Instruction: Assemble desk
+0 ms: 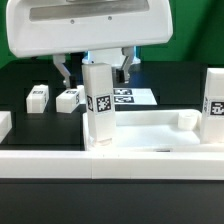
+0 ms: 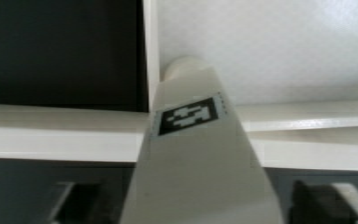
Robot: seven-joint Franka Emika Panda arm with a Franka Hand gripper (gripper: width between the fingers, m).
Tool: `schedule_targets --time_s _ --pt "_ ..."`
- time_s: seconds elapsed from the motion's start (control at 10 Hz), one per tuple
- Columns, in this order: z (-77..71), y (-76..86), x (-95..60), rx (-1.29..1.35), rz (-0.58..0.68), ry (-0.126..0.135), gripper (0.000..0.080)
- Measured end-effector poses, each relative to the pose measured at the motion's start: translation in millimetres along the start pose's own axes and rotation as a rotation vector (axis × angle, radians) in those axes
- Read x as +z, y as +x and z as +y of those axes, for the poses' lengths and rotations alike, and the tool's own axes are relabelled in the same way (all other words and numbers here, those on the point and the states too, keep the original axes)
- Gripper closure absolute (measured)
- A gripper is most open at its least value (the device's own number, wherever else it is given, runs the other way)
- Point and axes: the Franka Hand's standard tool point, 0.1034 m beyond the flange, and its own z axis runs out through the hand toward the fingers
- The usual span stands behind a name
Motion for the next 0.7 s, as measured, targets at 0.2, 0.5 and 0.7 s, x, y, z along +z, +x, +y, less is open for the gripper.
schedule_targets --time_s 0.2,0.5,0.7 --pt "0.0 -0.1 0.1 0.000 0.000 0.000 0.0511" --pt "-0.1 0.0 0.0 0.043 0.001 0.002 0.0511" --pt "1.6 -1.3 0.5 0.224 0.001 0.007 0.0511"
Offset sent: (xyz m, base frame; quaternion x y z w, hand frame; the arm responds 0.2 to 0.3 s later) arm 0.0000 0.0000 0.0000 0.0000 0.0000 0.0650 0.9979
